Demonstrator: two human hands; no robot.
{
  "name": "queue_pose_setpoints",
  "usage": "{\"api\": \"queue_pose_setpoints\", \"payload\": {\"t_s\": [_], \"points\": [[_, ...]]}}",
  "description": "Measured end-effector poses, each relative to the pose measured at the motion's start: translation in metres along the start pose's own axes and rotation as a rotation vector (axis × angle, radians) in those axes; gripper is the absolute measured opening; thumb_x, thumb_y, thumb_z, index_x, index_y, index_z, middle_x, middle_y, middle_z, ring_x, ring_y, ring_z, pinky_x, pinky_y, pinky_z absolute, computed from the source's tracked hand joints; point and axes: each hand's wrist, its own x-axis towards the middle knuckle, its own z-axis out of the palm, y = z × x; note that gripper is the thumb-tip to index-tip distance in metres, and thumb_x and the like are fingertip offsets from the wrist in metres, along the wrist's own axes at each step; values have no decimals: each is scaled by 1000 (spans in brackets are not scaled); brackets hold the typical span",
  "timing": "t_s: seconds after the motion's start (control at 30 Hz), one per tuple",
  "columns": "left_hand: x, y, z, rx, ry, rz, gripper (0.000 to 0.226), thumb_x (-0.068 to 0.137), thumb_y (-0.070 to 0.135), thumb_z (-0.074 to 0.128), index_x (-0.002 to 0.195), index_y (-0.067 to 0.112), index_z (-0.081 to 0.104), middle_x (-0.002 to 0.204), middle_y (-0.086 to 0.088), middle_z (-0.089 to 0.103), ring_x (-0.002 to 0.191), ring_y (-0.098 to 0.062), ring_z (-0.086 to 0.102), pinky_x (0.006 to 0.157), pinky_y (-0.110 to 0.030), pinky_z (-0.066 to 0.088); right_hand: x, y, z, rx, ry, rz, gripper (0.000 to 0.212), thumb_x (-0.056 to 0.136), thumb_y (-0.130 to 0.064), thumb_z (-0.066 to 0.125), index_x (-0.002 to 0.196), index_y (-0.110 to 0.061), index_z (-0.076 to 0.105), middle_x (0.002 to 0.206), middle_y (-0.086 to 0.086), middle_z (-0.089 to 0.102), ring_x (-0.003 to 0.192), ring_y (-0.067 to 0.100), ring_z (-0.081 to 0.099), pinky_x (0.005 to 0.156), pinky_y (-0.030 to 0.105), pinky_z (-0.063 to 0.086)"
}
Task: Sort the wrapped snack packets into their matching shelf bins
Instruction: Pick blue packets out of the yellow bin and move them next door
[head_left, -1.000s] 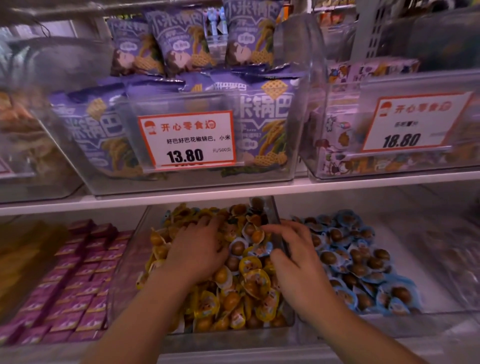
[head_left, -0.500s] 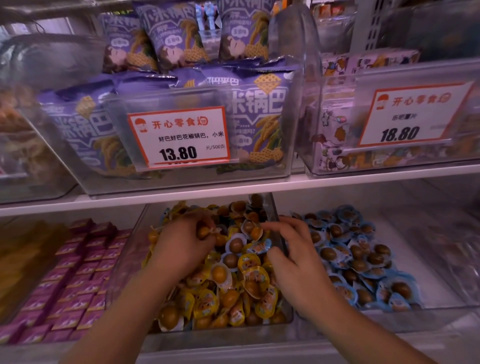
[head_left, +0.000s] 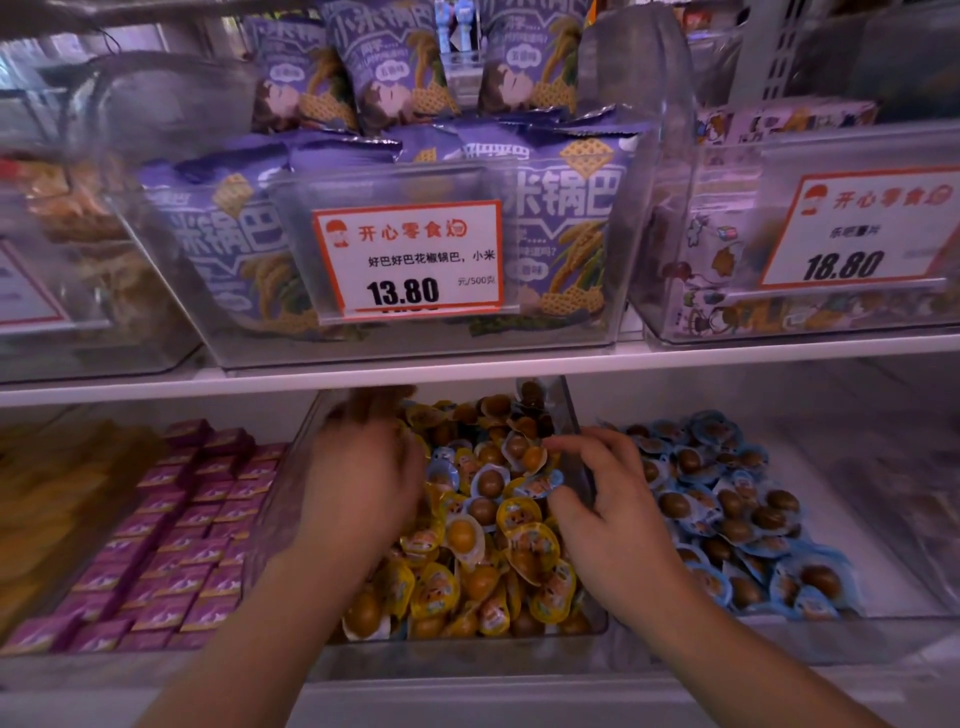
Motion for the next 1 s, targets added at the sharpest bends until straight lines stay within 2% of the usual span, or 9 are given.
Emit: {"api": "queue_pose_setpoints", "payload": {"t_s": [0.13, 0.23, 0.33, 0.43, 0.5, 0.67, 0.8, 0.9, 1.0], "points": [[-5, 18, 24, 117, -381, 263, 50, 88, 32, 44, 138, 30, 50, 141, 0, 51, 117, -25, 56, 97, -38, 43, -1, 0, 0, -13, 12, -10, 30, 90, -25, 59, 116, -40, 58, 129, -14, 37, 122, 2, 41, 96, 7, 29], [2, 12, 35, 231, -526, 124, 65, 89, 41, 41, 152, 29, 29, 154, 0, 40, 128, -26, 48, 106, -39, 30, -2, -1, -1, -18, 2, -16, 30, 90, -27, 59, 116, -42, 56, 128, -15, 36, 121, 1, 41, 94, 4, 30], [15, 8, 37, 244, -626, 28, 63, 86, 48, 46, 147, 32, 37, 139, -1, 54, 123, -30, 48, 103, -40, 33, -2, 1, -3, -25, -15, -11, 30, 91, -26, 59, 119, -39, 57, 130, -14, 35, 123, 2, 40, 99, 8, 30], [20, 12, 33, 271, -600, -30, 41, 83, 52, 53, 119, 32, 58, 119, -1, 62, 111, -27, 53, 85, -37, 39, -2, 1, -4, -38, -29, -8, 31, 91, -27, 59, 121, -36, 58, 132, -13, 34, 124, 2, 40, 97, 3, 27], [18, 13, 30, 353, -561, -26, 35, 85, 55, 54, 107, 29, 61, 114, 0, 62, 110, -27, 52, 84, -38, 38, -2, 2, -5, -47, -33, -11, 33, 91, -28, 59, 123, -34, 58, 133, -13, 34, 124, 3, 40, 99, 8, 29], [14, 9, 26, 423, -526, 9, 38, 88, 56, 48, 116, 32, 54, 117, 2, 61, 115, -26, 51, 97, -43, 33, -1, 1, -4, -53, -20, -16, 34, 91, -27, 61, 124, -32, 59, 132, -11, 35, 124, 5, 42, 101, 13, 34], [16, 7, 20, 253, -559, -10, 25, 87, 50, 53, 107, 36, 51, 102, 6, 64, 108, -23, 55, 95, -40, 32, -2, 1, -5, -48, -23, -15, 34, 91, -25, 61, 124, -33, 59, 133, -11, 35, 126, 5, 42, 99, 10, 33], [18, 2, 14, 21, -575, -21, 28, 88, 47, 55, 114, 37, 57, 108, 8, 67, 107, -21, 60, 96, -37, 37, -2, 0, -5, -45, -14, -18, 34, 91, -23, 62, 123, -32, 60, 133, -10, 36, 126, 7, 43, 103, 17, 35], [19, 1, 10, -287, -374, -121, 39, 93, 42, 50, 123, 21, 60, 112, -7, 69, 105, -27, 64, 90, -38, 50, -2, 0, -4, -53, -6, -16, 32, 91, -26, 63, 122, -34, 60, 131, -12, 35, 123, 3, 42, 100, 10, 33]]}}
